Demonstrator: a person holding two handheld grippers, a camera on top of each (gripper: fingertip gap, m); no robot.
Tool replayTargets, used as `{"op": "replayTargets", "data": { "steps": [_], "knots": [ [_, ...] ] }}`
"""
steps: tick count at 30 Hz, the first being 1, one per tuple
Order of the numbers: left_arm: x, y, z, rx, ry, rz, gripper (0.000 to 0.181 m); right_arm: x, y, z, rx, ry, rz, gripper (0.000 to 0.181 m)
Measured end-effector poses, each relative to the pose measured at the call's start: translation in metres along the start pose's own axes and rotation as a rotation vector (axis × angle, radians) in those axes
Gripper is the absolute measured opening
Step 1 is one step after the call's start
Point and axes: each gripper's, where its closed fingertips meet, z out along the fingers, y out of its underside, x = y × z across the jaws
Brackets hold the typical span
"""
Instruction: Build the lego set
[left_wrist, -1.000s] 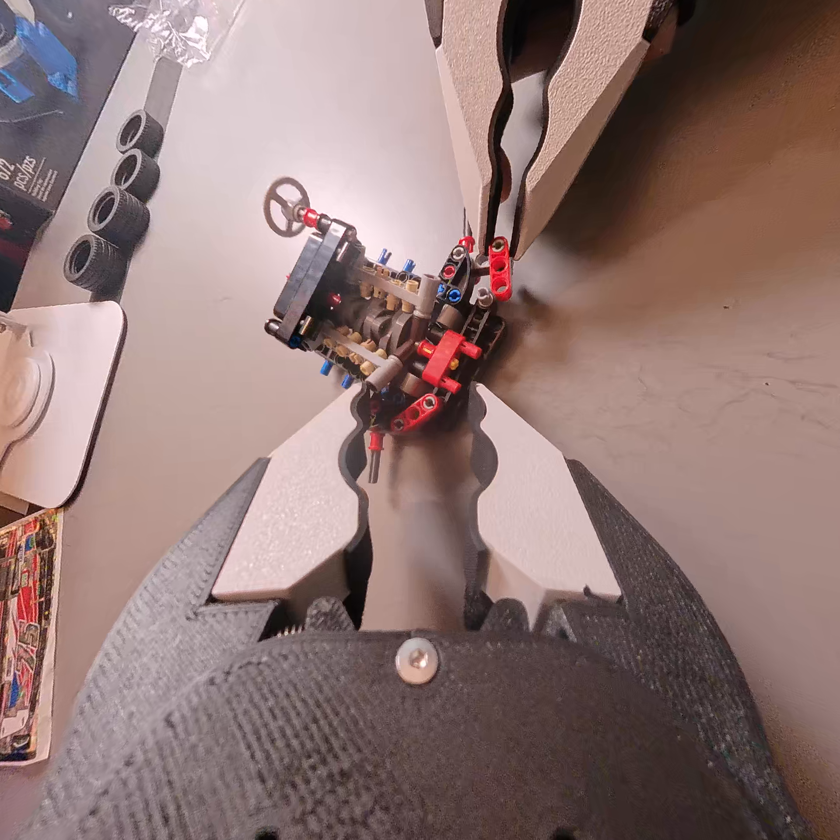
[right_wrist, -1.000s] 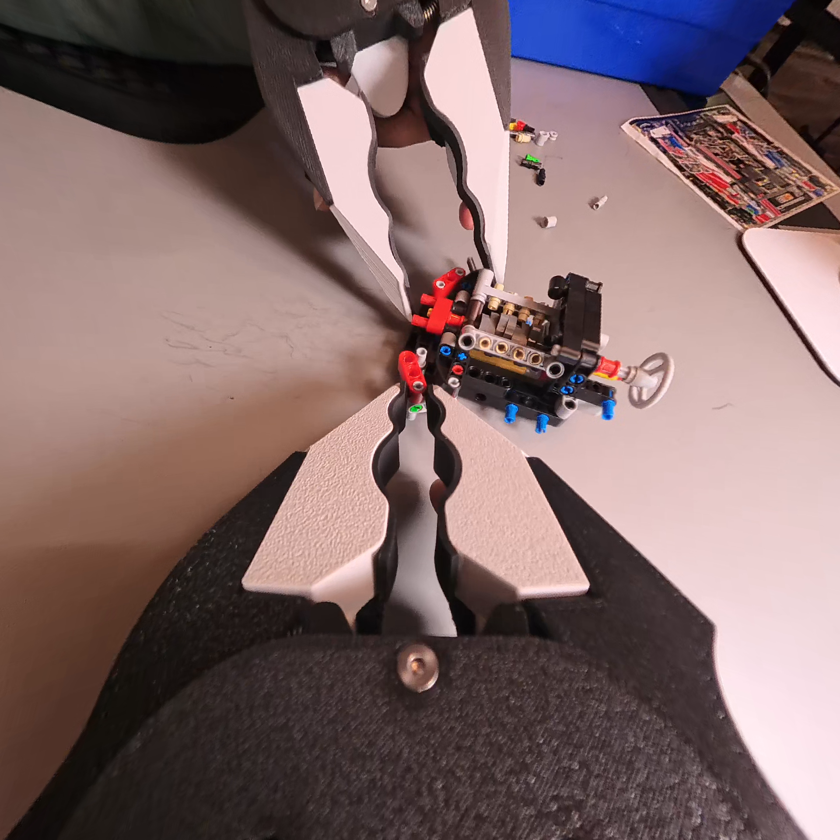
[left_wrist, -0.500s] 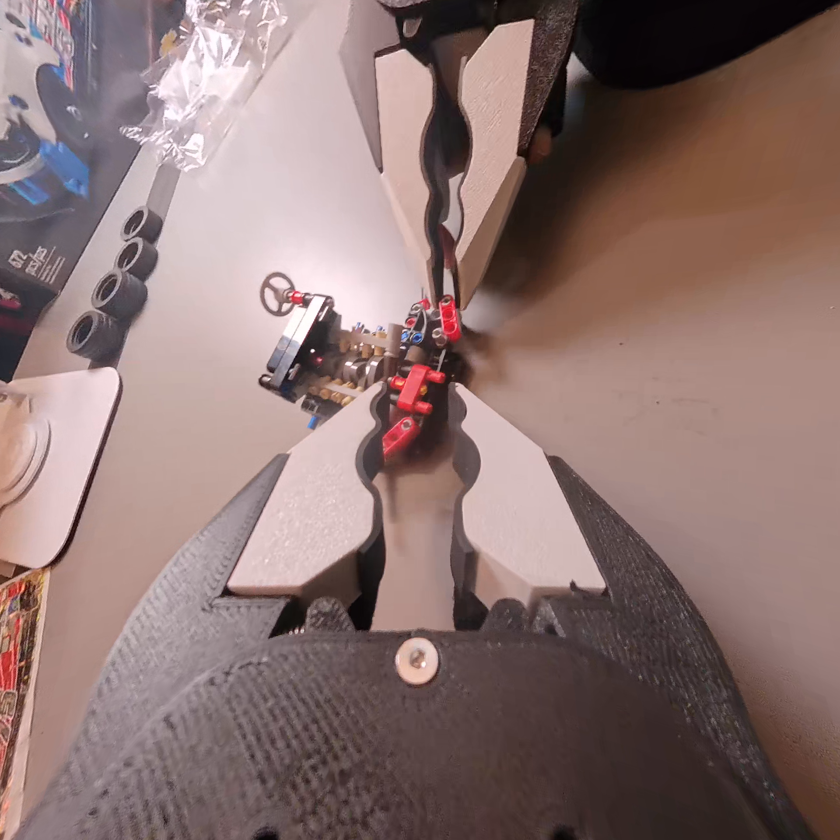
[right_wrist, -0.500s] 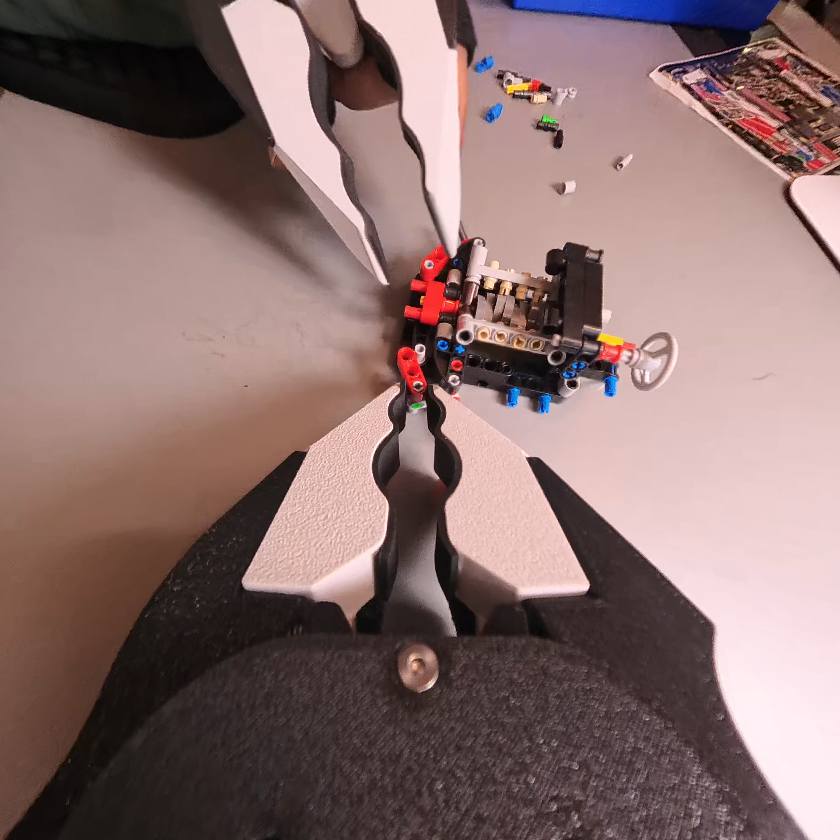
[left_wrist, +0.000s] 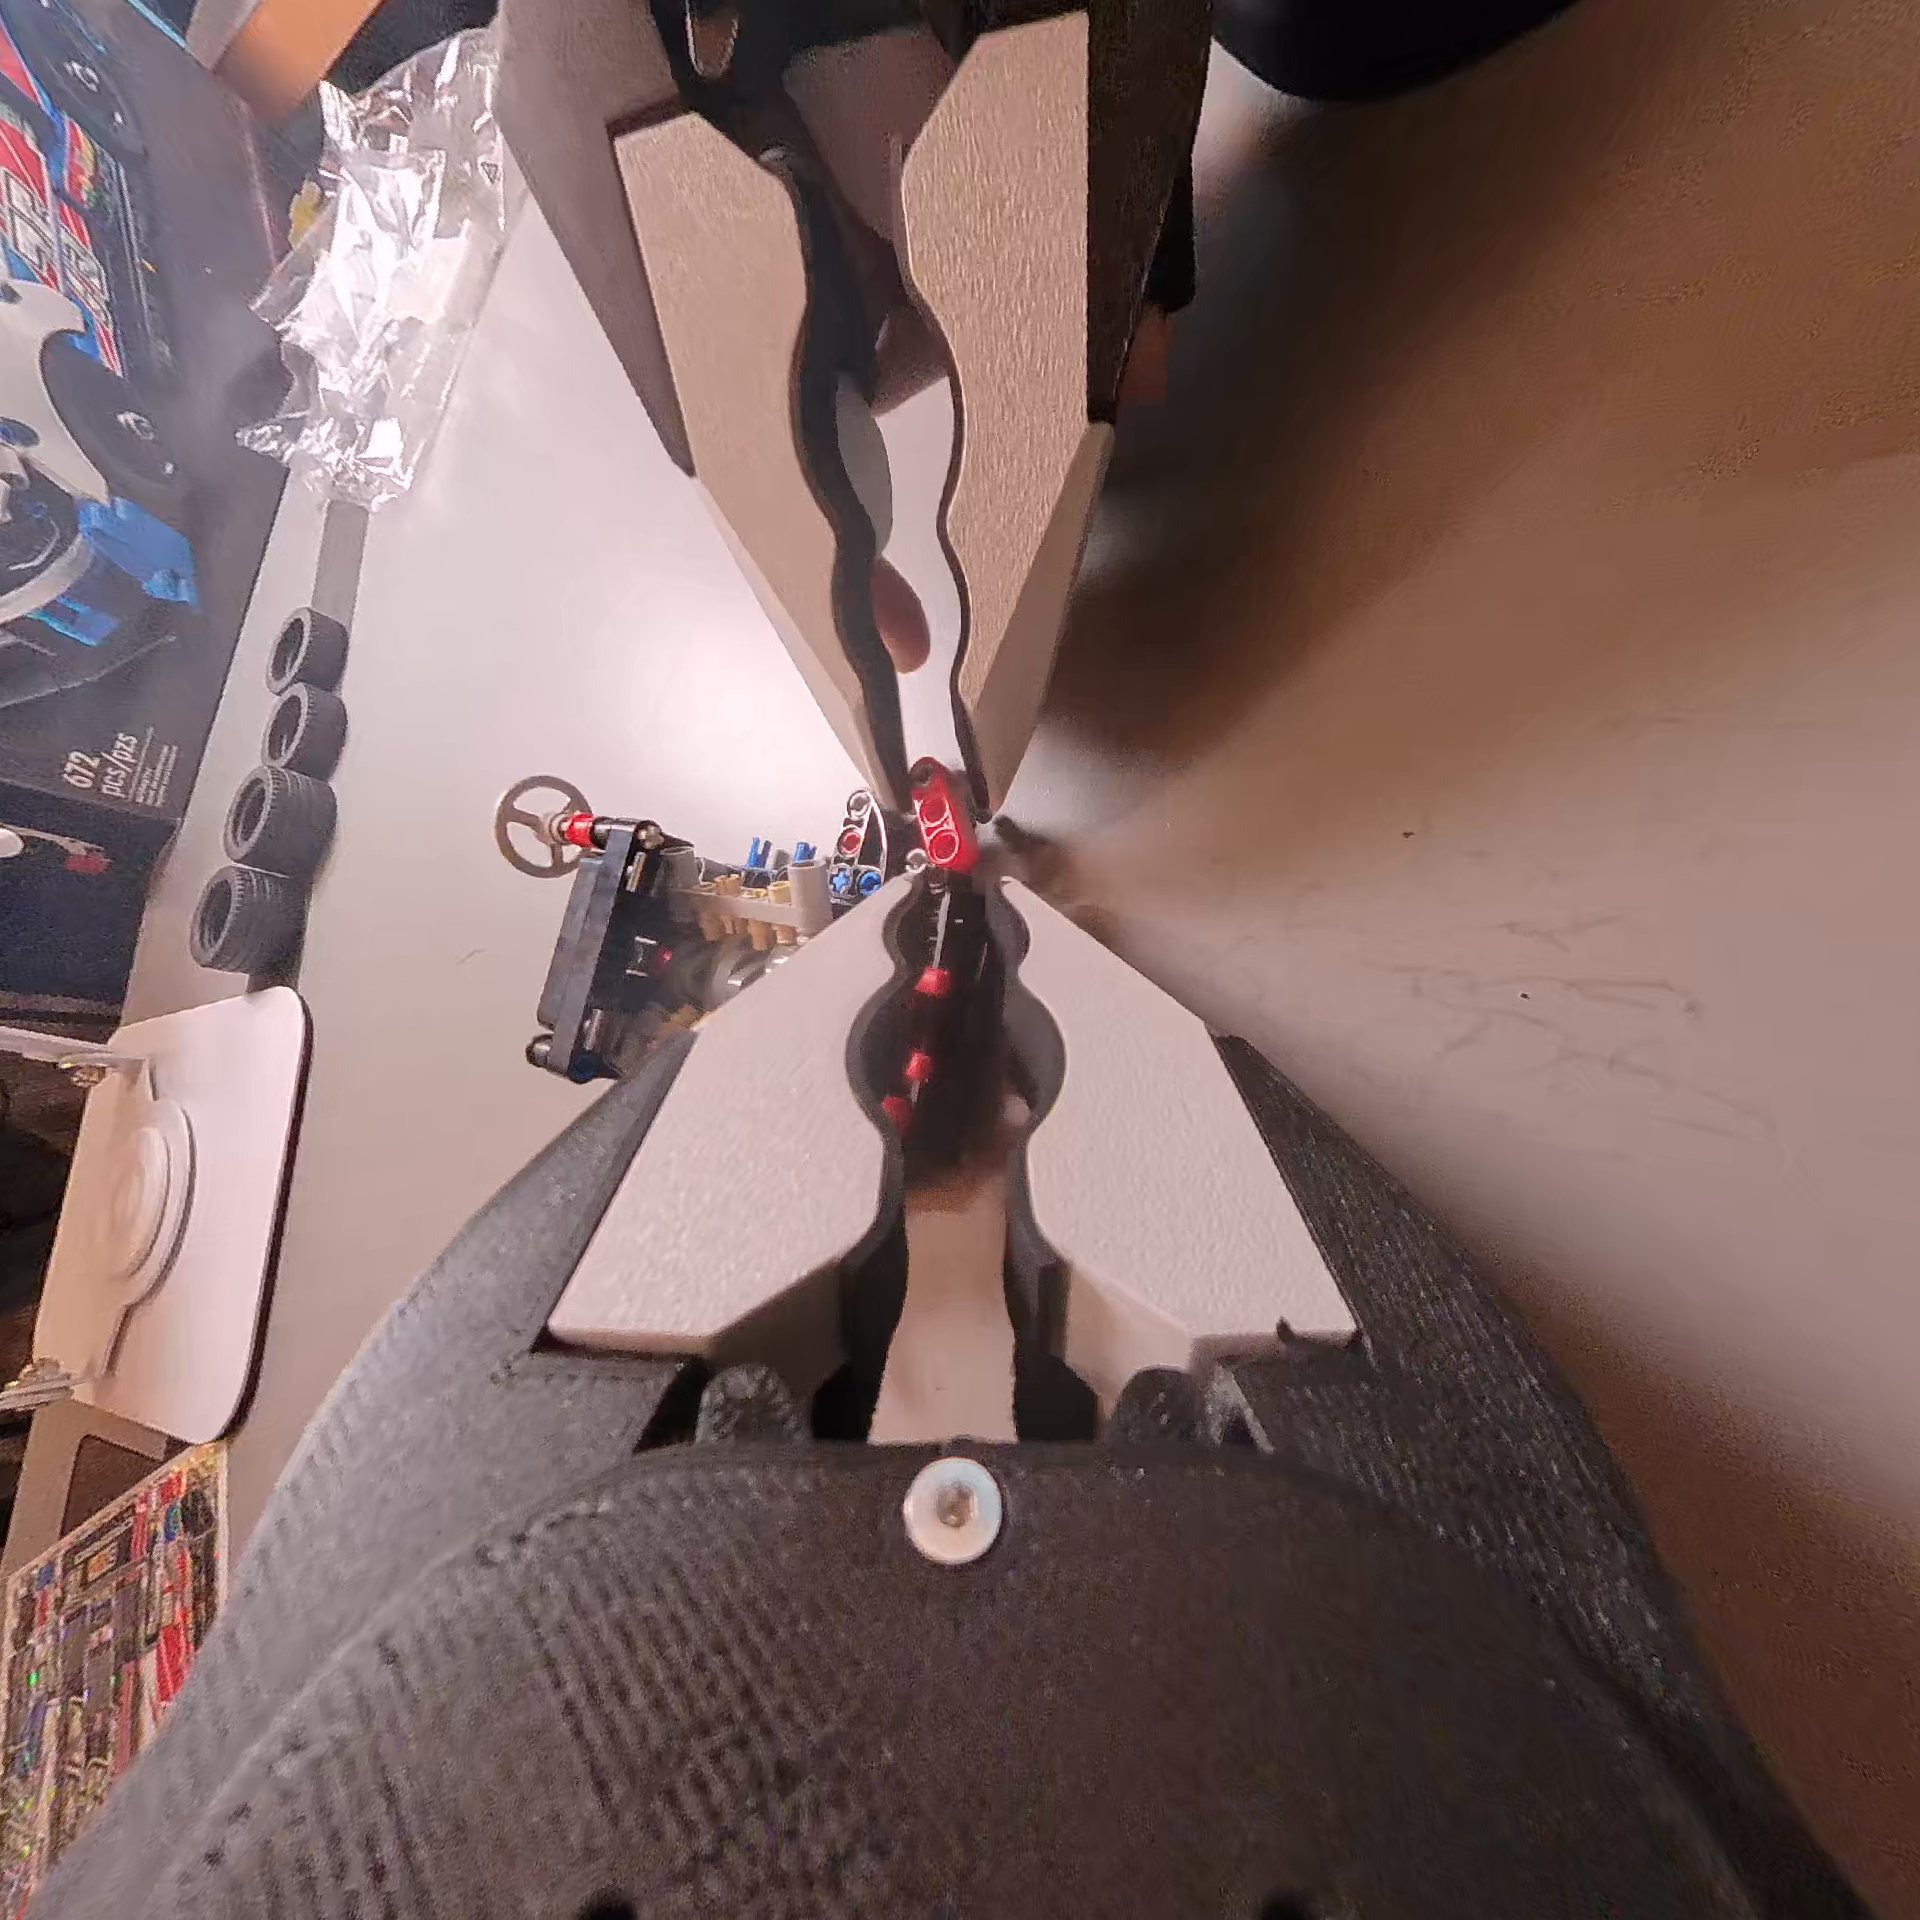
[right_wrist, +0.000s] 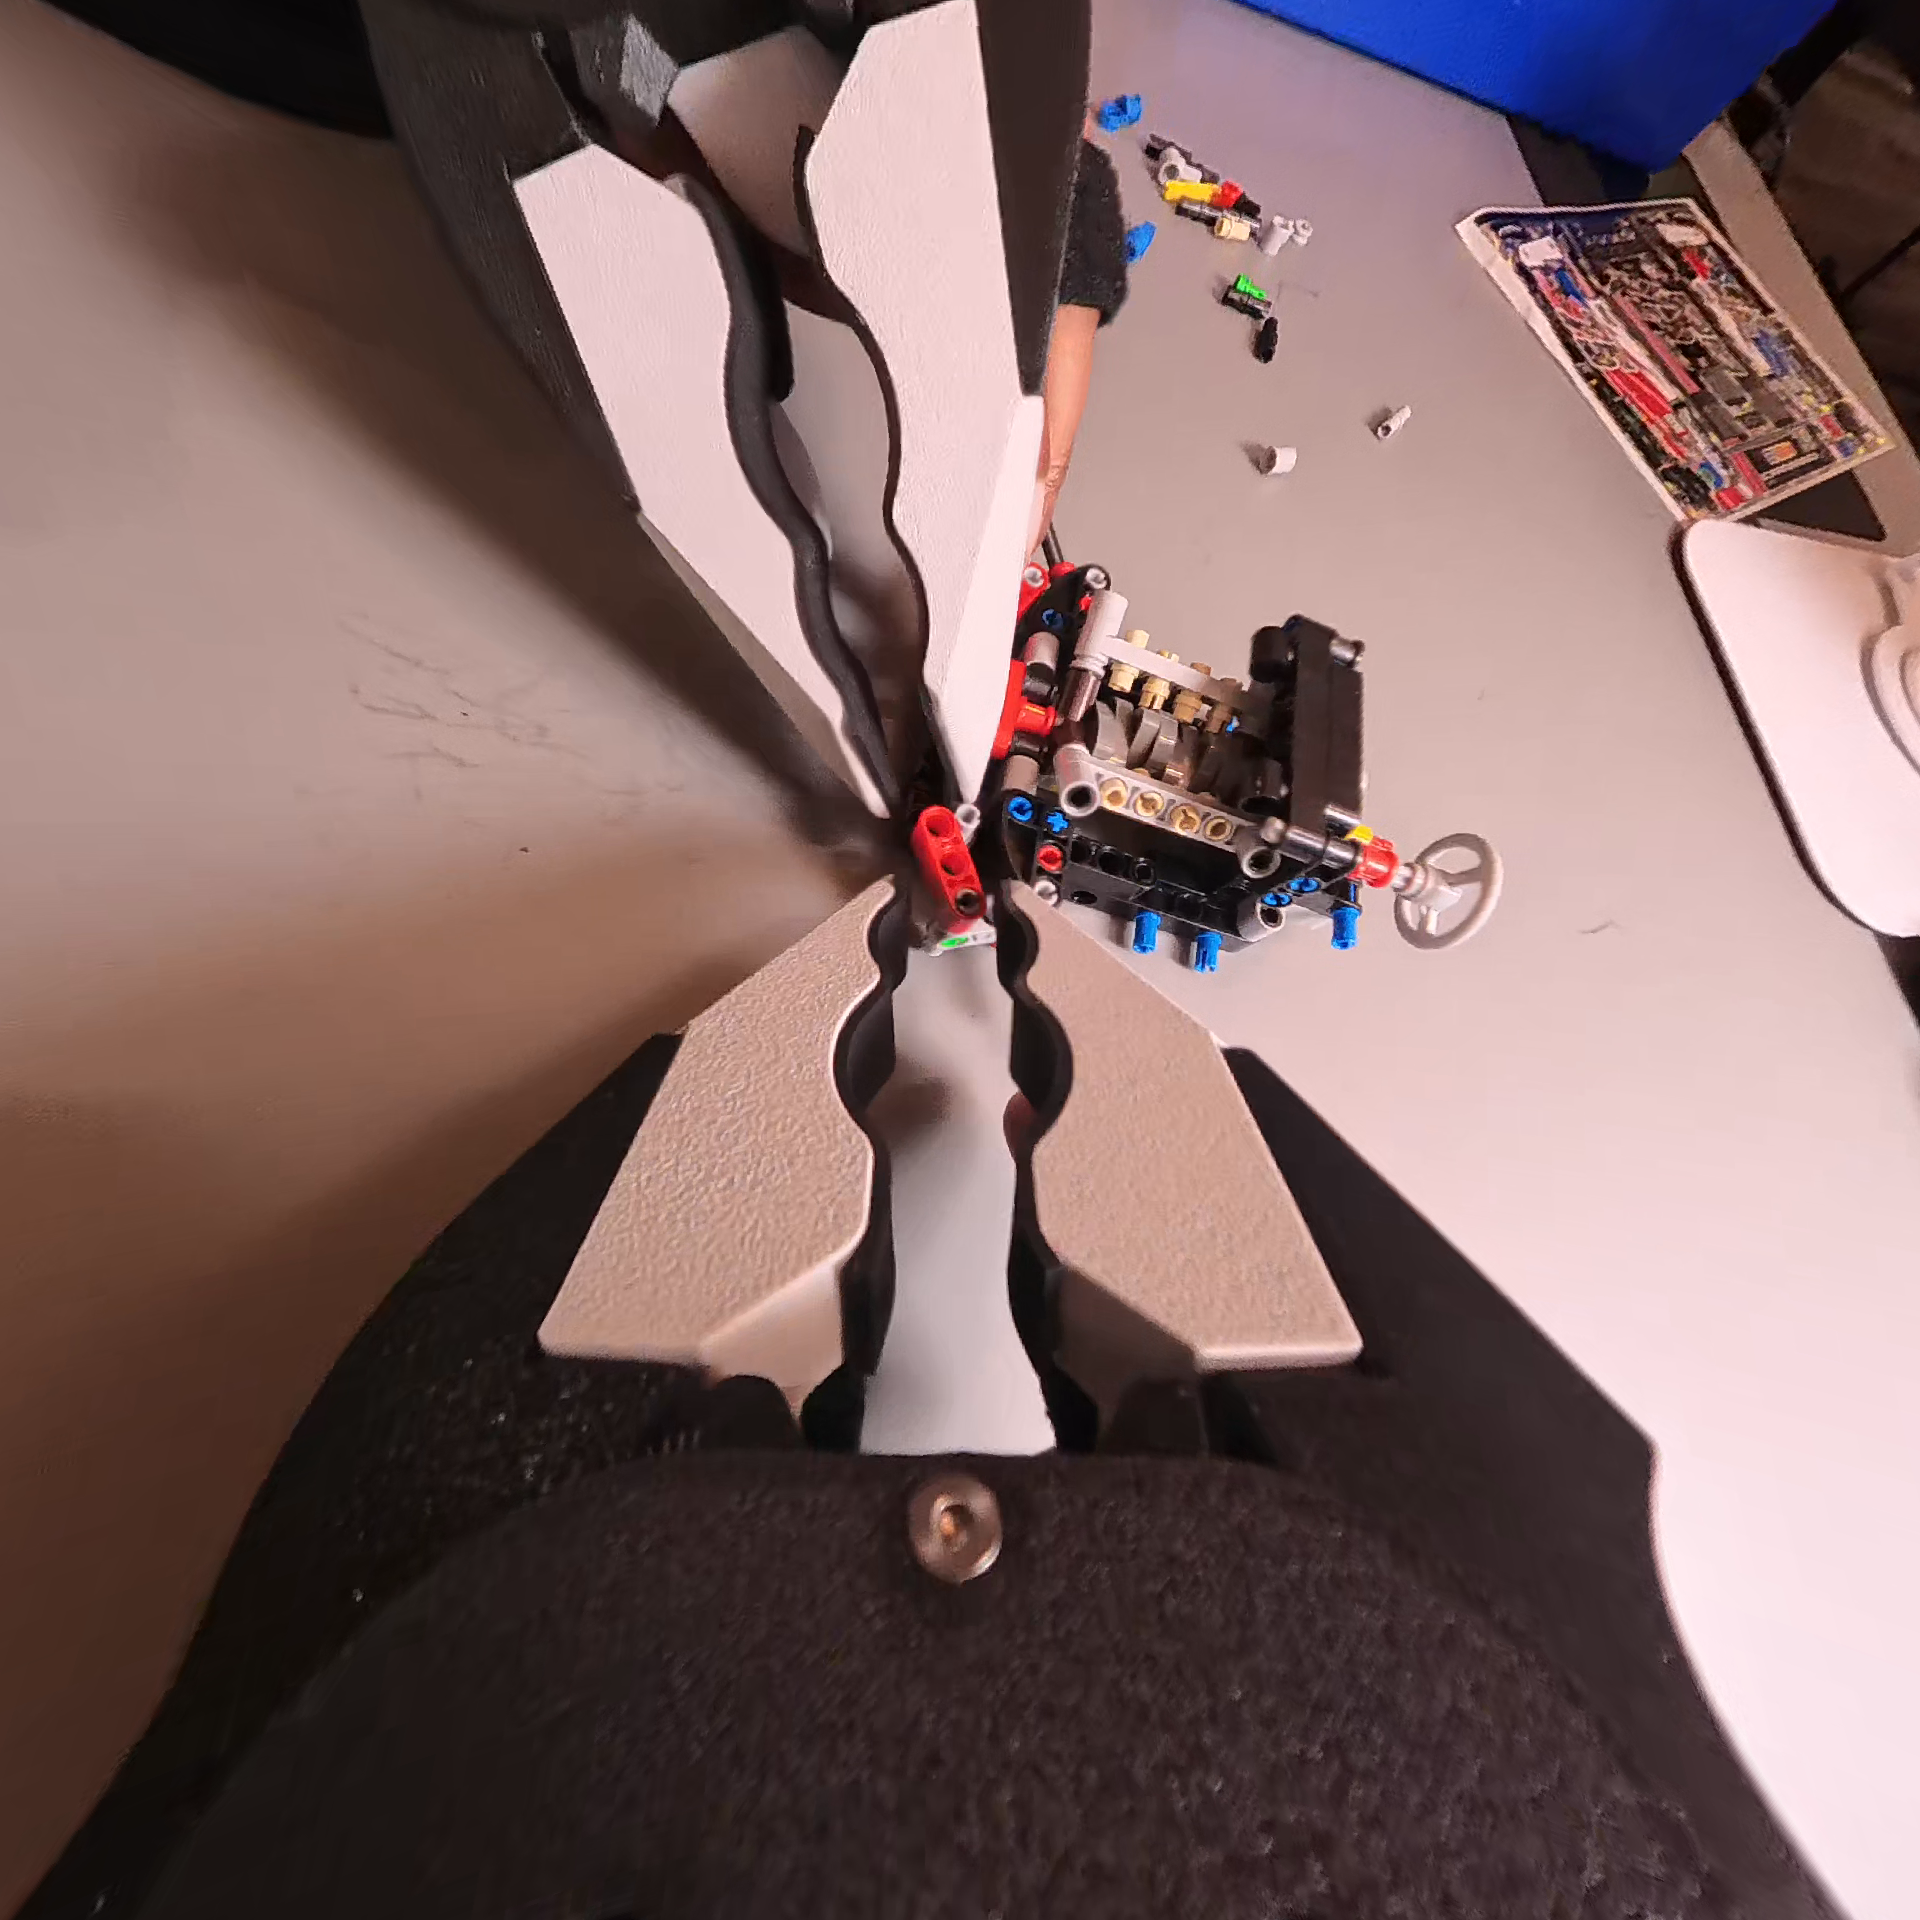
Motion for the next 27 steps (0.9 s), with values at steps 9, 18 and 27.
{"op": "replayTargets", "data": {
  "steps": [9, 18, 27],
  "knots": [
    [0.006, 0.002, -0.001, -0.003, 0.005, 0.066, 0.0, 0.0, 0.001, -0.001, 0.046, -0.036, 0.038, 0.008],
    [-0.005, -0.006, -0.006, 0.056, 0.002, -0.041, 0.018, 0.0, -0.003, -0.008, 0.121, -0.075, 0.078, 0.008],
    [-0.003, -0.012, 0.004, 0.048, 0.022, -0.007, 0.011, -0.007, -0.001, -0.012, 0.142, -0.13, 0.078, 0.007]
  ]
}}
